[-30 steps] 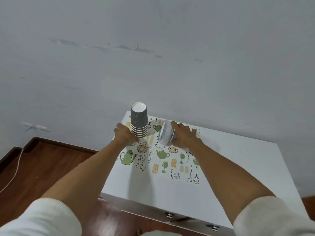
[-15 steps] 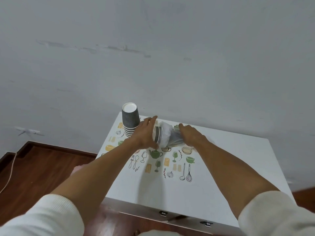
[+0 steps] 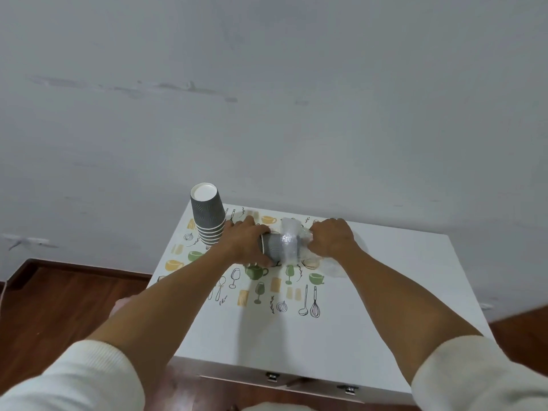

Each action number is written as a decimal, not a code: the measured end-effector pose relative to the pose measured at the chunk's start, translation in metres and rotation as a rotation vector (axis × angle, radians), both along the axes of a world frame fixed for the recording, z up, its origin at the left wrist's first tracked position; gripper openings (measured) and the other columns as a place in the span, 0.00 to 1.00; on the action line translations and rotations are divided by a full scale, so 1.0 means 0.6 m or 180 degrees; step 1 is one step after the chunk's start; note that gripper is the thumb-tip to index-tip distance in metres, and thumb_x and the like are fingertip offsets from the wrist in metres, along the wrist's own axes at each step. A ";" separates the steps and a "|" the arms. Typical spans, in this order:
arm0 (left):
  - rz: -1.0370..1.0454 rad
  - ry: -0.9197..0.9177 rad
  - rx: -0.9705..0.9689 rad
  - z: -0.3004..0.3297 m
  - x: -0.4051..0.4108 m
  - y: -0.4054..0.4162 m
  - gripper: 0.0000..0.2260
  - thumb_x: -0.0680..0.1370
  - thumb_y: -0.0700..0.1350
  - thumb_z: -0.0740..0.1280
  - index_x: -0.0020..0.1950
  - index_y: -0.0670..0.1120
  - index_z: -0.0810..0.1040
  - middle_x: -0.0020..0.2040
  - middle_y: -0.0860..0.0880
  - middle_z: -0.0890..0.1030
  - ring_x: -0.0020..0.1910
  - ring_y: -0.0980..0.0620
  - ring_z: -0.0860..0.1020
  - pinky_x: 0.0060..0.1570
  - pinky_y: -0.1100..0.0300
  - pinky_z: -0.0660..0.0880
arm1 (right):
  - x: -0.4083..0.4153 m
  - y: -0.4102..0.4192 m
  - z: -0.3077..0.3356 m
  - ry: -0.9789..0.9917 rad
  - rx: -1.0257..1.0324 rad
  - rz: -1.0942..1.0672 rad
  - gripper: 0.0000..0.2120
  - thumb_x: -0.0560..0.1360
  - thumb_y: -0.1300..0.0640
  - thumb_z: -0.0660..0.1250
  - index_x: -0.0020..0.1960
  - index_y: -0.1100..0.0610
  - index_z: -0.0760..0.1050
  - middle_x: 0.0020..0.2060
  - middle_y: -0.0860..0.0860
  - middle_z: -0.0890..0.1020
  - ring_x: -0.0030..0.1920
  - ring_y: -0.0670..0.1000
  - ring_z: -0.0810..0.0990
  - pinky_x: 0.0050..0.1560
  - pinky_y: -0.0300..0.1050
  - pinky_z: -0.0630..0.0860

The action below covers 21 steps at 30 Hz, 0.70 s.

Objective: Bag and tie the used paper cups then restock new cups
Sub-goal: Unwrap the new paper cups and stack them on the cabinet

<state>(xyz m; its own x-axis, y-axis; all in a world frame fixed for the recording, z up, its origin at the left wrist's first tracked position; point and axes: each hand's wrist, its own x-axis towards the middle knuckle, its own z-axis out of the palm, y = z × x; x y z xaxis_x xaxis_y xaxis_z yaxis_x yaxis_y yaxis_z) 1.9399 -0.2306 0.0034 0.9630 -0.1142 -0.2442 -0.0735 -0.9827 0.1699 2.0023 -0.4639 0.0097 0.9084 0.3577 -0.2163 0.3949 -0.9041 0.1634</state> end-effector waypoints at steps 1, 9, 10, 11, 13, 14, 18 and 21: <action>0.0008 -0.0036 0.0127 0.006 0.001 -0.001 0.44 0.58 0.76 0.66 0.70 0.57 0.72 0.63 0.49 0.73 0.61 0.45 0.75 0.67 0.44 0.63 | 0.003 -0.002 -0.002 -0.0009 0.0027 -0.0178 0.22 0.76 0.41 0.56 0.56 0.52 0.80 0.52 0.52 0.84 0.55 0.57 0.81 0.52 0.48 0.70; 0.1023 -0.0859 -0.0552 0.089 0.034 -0.005 0.32 0.66 0.74 0.59 0.53 0.49 0.75 0.50 0.49 0.79 0.47 0.46 0.80 0.42 0.53 0.73 | 0.014 -0.033 0.003 -0.0052 0.1036 -0.1031 0.15 0.76 0.64 0.63 0.62 0.60 0.65 0.47 0.58 0.77 0.51 0.63 0.81 0.43 0.49 0.70; 0.1142 -0.1060 -0.0939 0.098 0.035 -0.004 0.29 0.67 0.73 0.61 0.51 0.50 0.74 0.48 0.51 0.79 0.45 0.48 0.81 0.41 0.53 0.75 | 0.016 -0.033 0.005 0.0001 0.1180 -0.1016 0.13 0.76 0.66 0.62 0.59 0.60 0.65 0.45 0.58 0.75 0.48 0.63 0.80 0.42 0.49 0.70; 0.1249 -0.1298 -0.1372 0.107 0.034 -0.004 0.26 0.68 0.72 0.63 0.49 0.52 0.74 0.47 0.53 0.80 0.43 0.52 0.81 0.40 0.53 0.77 | 0.019 -0.033 0.006 0.0085 0.1328 -0.0997 0.11 0.76 0.67 0.62 0.56 0.59 0.66 0.45 0.58 0.74 0.46 0.63 0.79 0.42 0.48 0.70; 0.1438 -0.1820 -0.2151 0.123 0.029 -0.003 0.21 0.68 0.69 0.69 0.49 0.57 0.72 0.46 0.59 0.80 0.41 0.62 0.81 0.37 0.57 0.77 | 0.023 -0.029 0.008 0.0286 0.1646 -0.0924 0.09 0.76 0.68 0.60 0.54 0.59 0.68 0.47 0.60 0.76 0.44 0.62 0.77 0.42 0.49 0.74; 0.1516 -0.2065 -0.2390 0.132 0.026 0.000 0.21 0.68 0.68 0.71 0.51 0.58 0.70 0.48 0.61 0.79 0.43 0.64 0.80 0.37 0.59 0.76 | 0.025 -0.025 0.009 0.0355 0.1778 -0.0864 0.10 0.76 0.68 0.60 0.55 0.60 0.70 0.49 0.61 0.78 0.45 0.63 0.78 0.44 0.50 0.76; 0.1830 -0.2757 -0.2530 0.165 0.012 0.029 0.26 0.68 0.68 0.72 0.58 0.64 0.63 0.51 0.68 0.76 0.47 0.71 0.78 0.38 0.65 0.72 | 0.028 -0.007 0.011 0.0545 0.1921 -0.0709 0.17 0.74 0.70 0.64 0.62 0.61 0.73 0.53 0.61 0.80 0.50 0.62 0.81 0.43 0.46 0.76; 0.2074 -0.3047 -0.2327 0.174 -0.004 0.064 0.27 0.67 0.68 0.72 0.58 0.61 0.64 0.48 0.68 0.74 0.46 0.71 0.76 0.38 0.68 0.68 | 0.027 0.005 0.010 0.0669 0.1910 -0.0682 0.21 0.71 0.69 0.71 0.63 0.60 0.74 0.55 0.60 0.80 0.52 0.60 0.81 0.45 0.45 0.76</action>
<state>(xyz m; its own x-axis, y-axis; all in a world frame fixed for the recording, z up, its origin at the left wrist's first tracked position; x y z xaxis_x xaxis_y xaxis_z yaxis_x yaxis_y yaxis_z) 1.9375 -0.1920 0.1078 0.6482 0.6061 0.4609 -0.0175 -0.5933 0.8048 2.0184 -0.4608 0.0157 0.9330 0.2876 -0.2162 0.1650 -0.8761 -0.4530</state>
